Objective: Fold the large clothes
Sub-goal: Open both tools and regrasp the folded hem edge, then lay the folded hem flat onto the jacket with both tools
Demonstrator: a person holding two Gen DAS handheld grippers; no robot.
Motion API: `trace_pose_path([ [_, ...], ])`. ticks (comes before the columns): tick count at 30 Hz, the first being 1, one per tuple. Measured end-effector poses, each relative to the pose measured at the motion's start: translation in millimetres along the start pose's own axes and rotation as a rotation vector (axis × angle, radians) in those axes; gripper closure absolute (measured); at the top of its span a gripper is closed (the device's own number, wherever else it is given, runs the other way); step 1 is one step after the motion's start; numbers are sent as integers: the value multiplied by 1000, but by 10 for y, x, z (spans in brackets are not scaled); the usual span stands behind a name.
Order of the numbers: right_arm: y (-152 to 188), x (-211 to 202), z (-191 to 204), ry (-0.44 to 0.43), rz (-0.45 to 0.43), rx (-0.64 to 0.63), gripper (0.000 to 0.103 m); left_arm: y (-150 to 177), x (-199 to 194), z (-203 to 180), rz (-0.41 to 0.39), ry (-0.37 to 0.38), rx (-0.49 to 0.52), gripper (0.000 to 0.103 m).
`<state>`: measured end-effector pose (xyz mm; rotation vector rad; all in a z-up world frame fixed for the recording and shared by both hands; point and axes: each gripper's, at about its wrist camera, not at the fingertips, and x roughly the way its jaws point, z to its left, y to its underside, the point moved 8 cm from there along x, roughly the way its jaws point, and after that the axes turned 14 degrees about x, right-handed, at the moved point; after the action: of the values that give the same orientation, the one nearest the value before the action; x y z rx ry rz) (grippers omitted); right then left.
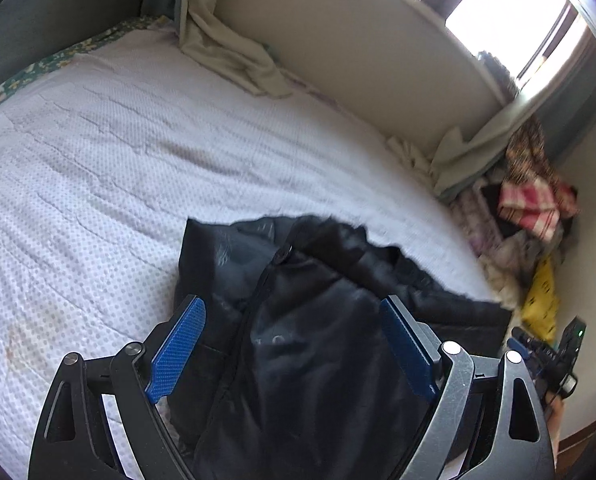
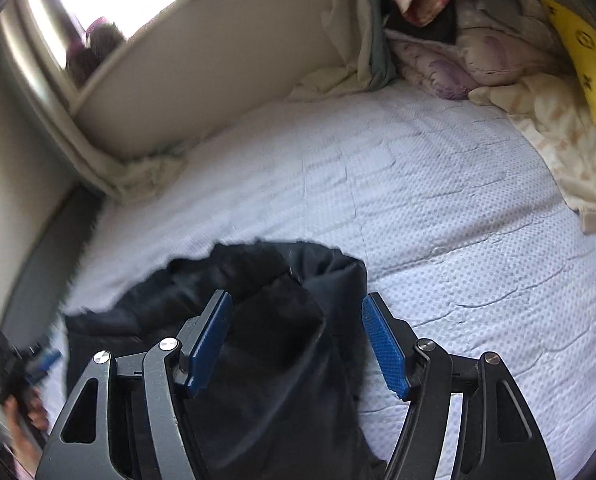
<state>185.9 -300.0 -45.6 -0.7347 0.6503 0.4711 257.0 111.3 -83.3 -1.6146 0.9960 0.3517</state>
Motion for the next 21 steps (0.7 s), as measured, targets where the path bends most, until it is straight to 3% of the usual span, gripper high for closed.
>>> trace_pose_path([
  [1, 40, 57, 1, 7, 14, -13, 37, 22, 47, -5, 16, -3, 4, 16],
  [2, 99, 145, 9, 8, 40, -25, 37, 41, 84, -17, 28, 1, 7, 24],
  [3, 139, 194, 11, 9, 57, -29, 37, 62, 110, -39, 38, 13, 10, 42],
  [4, 188, 240, 13, 11, 70, -34, 44, 83, 142, -64, 54, 28, 13, 53],
  [5, 232, 280, 33, 8, 86, -49, 60, 106, 167, -90, 70, 35, 19, 67],
  [6, 265, 311, 37, 23, 98, -68, 68, 122, 175, -121, 79, 26, 41, 78],
  [7, 290, 345, 26, 49, 102, -92, 84, 137, 180, -142, 84, 20, 59, 83],
  [8, 312, 358, 18, 70, 105, -115, 93, 146, 173, -166, 90, 14, 74, 87],
  [16, 379, -5, -15, 106, 116, -112, 99, 238, -215, -210, 89, -8, 67, 92],
  [21, 502, -133, -176, 157, 130, -127, 99, 460, -285, -65, 129, -38, 45, 92],
])
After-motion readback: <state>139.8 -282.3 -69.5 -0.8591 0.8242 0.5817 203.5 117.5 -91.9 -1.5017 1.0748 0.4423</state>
